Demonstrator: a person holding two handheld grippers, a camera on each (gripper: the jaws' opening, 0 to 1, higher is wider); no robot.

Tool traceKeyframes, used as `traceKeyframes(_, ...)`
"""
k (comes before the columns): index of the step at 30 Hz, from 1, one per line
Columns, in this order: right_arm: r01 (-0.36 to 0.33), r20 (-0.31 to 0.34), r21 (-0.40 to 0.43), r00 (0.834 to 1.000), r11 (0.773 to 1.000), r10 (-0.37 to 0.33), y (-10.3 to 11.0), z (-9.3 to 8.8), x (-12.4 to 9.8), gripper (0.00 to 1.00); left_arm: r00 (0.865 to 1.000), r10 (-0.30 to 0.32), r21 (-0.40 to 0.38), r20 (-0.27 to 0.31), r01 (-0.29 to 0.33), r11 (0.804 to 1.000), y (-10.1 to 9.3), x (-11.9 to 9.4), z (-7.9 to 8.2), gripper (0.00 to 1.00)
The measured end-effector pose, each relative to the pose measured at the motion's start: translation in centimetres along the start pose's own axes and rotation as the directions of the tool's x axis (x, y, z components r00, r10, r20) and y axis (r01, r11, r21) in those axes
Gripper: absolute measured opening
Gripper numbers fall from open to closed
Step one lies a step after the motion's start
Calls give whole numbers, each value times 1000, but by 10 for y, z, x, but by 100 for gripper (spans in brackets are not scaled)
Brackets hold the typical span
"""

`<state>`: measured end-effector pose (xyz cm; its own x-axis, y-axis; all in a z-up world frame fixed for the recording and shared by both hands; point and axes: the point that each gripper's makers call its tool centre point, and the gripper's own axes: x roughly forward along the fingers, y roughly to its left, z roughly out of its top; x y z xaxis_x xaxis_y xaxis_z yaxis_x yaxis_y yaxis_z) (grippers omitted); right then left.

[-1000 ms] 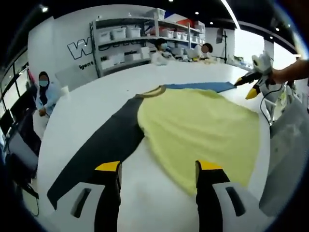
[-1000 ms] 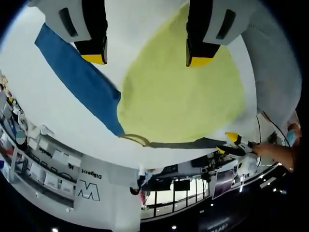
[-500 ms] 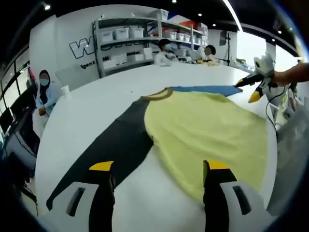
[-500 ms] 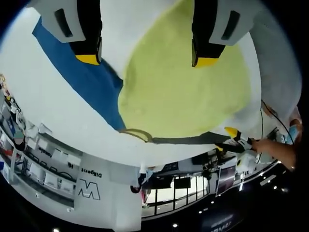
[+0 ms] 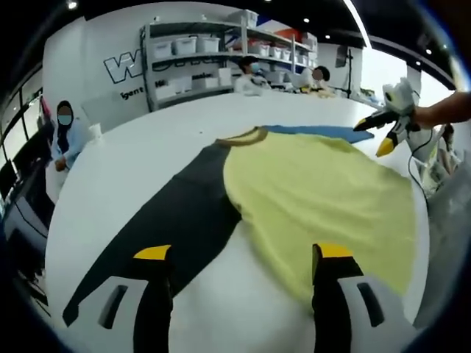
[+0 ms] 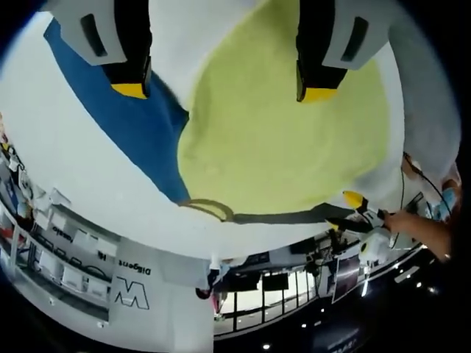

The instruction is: Fold the garment on the visible template until the final outline fits inside the template.

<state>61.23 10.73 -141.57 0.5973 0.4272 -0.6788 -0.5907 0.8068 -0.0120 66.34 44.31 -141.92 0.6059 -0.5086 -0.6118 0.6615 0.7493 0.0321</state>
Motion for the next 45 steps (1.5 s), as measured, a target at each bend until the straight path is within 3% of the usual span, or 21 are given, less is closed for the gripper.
traceKeyframes(8,-15,-17,19,1000,1000,15,-5,-2,16,82,1000,0,-34,-16,-1,999,4,11,-3,88)
traceKeyframes(14,-34,-28,33,999,999,34,-3,-5,28,83,998,-2,-90,-59,-4,996,9,16,-17,92)
traceKeyframes(19,-43,-43,54,998,998,45,-1,-8,35,83,998,-6,-97,-67,-1,995,10,16,-20,91)
traceKeyframes(25,-48,-40,87,998,995,52,-4,-11,35,84,998,1,-125,-63,-9,992,14,18,-18,99)
traceKeyframes(32,-45,-36,95,998,994,49,-11,-12,33,83,998,5,-126,-65,-14,992,18,19,-20,99)
traceKeyframes(38,-31,-40,73,999,997,34,-21,-14,34,83,998,29,-151,-61,-38,988,32,18,-21,99)
traceKeyframes(45,-25,-44,65,999,998,28,-31,-14,34,83,997,39,-157,-67,-49,986,33,18,-22,99)
